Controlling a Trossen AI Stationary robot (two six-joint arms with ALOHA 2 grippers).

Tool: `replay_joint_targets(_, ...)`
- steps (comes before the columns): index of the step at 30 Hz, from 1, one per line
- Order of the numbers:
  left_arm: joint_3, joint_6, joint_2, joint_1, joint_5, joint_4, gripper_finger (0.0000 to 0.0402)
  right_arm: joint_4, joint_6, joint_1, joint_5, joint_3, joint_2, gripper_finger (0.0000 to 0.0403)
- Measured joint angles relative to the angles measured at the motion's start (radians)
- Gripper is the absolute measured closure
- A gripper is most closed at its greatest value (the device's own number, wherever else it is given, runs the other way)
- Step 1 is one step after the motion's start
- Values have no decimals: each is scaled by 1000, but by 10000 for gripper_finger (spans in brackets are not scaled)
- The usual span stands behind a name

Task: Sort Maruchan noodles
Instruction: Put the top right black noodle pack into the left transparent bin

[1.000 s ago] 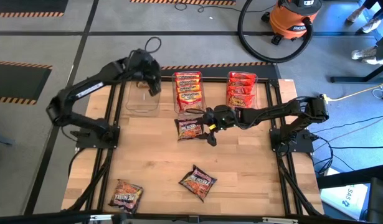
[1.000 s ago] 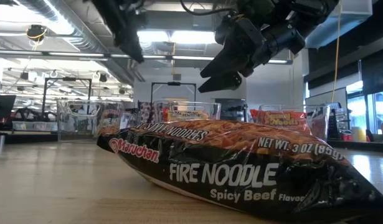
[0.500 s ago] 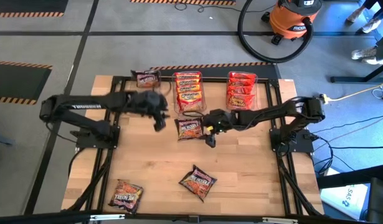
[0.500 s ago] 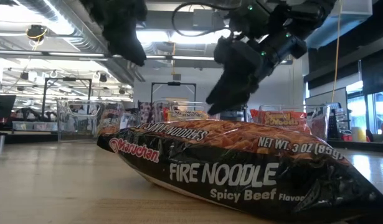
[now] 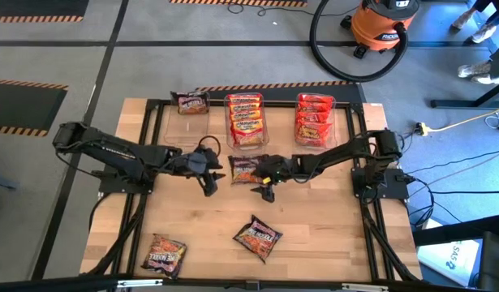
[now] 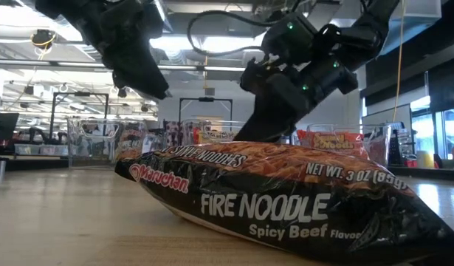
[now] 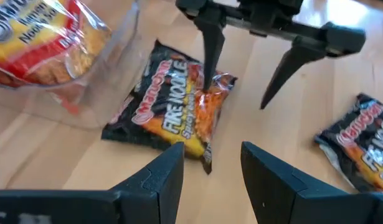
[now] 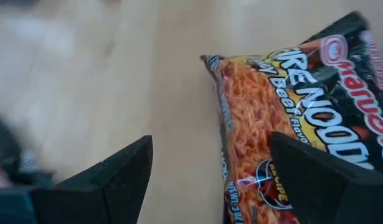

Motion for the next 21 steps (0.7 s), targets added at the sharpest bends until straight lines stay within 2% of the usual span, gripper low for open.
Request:
replay_joint_targets(5,0,0,0,-18,2,2,250,-27,-32,51,-146,2,-2,95)
replay_joint_targets(7,0,1,0,-18,3,15,250,-26,-32,78,-172,2,-2,95)
replay_joint_targets(13,0,6,26,-19,4,72,250,-91,-14,101,-98,-3,-86,95)
replay_joint_targets(18,0,3,105,-48,15,143,250,-262,23,92,-29,-13,-219,95)
replay_joint_targets(21,0,-15,161,-77,17,176,250,-253,89,93,6,-65,-268,95)
